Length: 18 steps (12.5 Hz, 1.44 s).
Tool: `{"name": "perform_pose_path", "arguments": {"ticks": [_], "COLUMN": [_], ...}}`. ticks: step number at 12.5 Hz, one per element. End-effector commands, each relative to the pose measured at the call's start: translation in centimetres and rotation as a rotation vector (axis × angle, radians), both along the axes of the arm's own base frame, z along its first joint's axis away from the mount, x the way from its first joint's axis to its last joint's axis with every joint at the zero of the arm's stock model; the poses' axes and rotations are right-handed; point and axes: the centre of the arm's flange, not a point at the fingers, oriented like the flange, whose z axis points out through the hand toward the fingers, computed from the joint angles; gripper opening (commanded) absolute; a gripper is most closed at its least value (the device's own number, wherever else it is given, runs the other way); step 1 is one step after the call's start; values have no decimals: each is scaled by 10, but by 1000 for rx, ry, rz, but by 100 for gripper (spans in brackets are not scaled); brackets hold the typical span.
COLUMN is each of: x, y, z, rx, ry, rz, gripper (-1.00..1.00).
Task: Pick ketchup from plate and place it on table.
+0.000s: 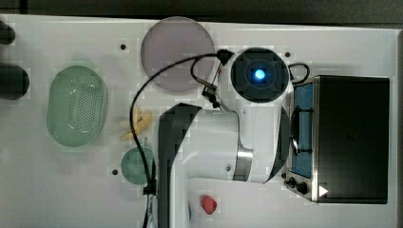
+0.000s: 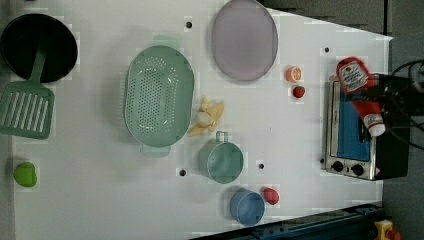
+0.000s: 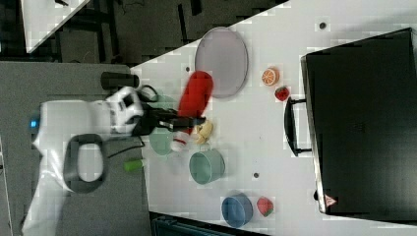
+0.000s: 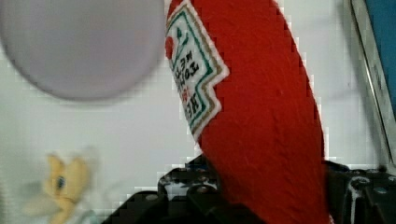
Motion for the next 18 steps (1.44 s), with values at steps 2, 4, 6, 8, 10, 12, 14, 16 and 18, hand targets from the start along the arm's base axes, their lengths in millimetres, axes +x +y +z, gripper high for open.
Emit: {"name": "perform_pose_path", "arguments": {"ticks": [2, 4, 6, 8, 10, 12, 14, 16, 18], "x": [-24, -39, -58, -63, -60, -59, -64, -62, -55], "y": [-14, -5, 9, 26, 34, 34, 32, 37, 38], "z": [-54, -88, -124, -150, -172, -189, -206, -204, -187], "rx": [3, -1, -2, 0, 9, 15, 15, 18, 19], "ry": [-11, -24, -2, -18, -47, -61, -41, -57, -92], "rz": [-53, -112, -186, -217, -216, -216, -223, -213, -209], "gripper": [24, 24, 24, 24, 24, 30, 69, 100, 100]}}
